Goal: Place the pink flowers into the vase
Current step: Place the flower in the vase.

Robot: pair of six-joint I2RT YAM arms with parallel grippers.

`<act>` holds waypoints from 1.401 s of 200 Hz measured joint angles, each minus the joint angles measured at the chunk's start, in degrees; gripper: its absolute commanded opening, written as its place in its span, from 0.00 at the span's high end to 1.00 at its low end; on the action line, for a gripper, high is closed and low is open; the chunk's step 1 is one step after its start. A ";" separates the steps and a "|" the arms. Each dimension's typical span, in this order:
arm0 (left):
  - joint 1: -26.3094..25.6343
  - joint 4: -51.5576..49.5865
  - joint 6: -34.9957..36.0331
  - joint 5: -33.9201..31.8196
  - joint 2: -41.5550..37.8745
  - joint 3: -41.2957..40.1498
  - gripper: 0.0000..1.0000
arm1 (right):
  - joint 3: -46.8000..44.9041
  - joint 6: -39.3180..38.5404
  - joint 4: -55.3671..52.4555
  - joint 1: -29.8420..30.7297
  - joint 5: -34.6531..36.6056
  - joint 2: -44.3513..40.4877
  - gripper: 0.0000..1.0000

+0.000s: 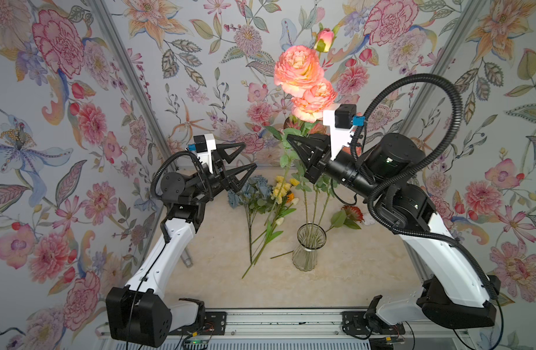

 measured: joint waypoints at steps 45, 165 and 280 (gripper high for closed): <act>0.07 -11.34 8.68 -4.55 -0.52 0.00 0.01 | -0.74 -0.57 -4.87 0.00 5.77 -9.42 1.00; 0.11 -17.62 12.44 -10.47 2.86 -2.01 0.01 | -9.16 -2.01 -11.10 0.00 14.62 -24.70 1.00; 0.11 -20.83 14.56 -13.05 2.86 -2.75 0.01 | -29.92 -1.99 -6.71 -0.83 10.67 -19.89 0.93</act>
